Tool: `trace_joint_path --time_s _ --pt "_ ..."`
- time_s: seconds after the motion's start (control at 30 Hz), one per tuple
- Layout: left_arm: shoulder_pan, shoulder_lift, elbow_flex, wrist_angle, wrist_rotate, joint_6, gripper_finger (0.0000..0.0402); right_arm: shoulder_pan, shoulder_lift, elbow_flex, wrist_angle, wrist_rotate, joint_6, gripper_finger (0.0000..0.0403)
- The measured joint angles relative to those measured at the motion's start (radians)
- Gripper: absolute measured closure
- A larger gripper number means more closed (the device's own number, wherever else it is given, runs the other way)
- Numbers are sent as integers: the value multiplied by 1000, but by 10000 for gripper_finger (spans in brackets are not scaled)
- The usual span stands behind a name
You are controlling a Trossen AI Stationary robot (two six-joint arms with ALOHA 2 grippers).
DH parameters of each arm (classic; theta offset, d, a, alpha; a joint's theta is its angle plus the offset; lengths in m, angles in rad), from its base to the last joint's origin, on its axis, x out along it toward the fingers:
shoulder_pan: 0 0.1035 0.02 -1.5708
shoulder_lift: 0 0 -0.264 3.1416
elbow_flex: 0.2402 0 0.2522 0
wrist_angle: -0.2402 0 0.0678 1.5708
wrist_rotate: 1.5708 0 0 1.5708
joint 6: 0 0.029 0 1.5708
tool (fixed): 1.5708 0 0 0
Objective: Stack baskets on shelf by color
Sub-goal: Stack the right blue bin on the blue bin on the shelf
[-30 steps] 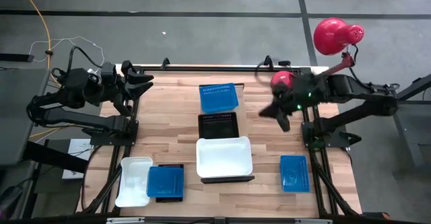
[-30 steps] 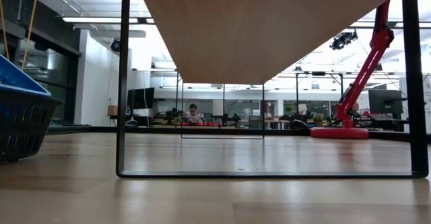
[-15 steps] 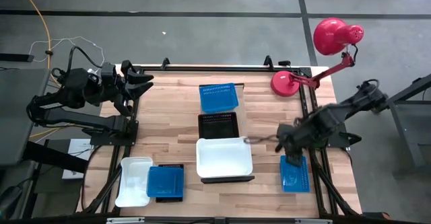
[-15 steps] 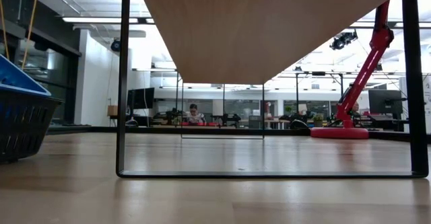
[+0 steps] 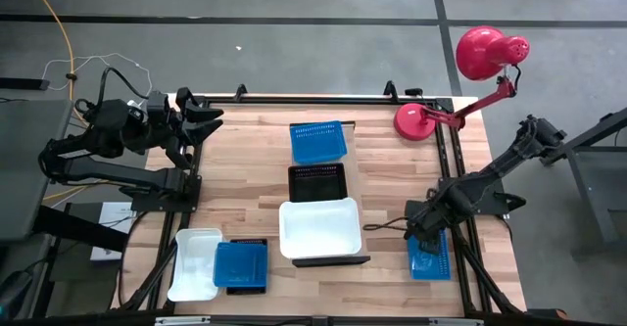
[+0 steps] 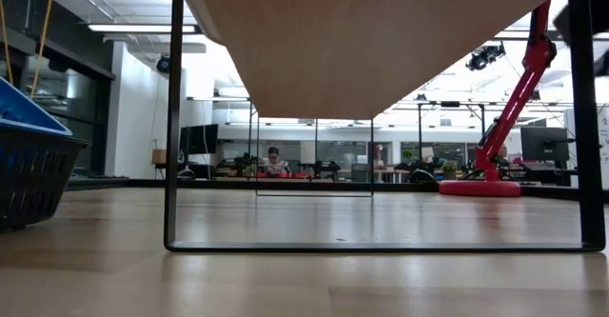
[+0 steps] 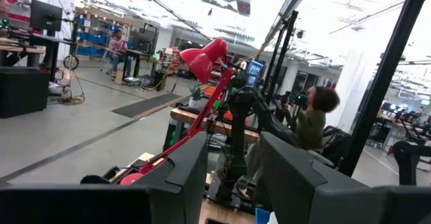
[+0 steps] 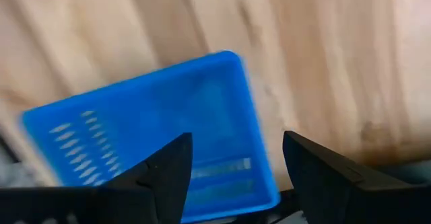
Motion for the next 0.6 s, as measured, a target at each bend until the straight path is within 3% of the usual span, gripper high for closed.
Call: trace_joint_path --time_s 0.6 --pt "0 0 0 0 -5 0 277 58 0 -171 90 19 -55 183"
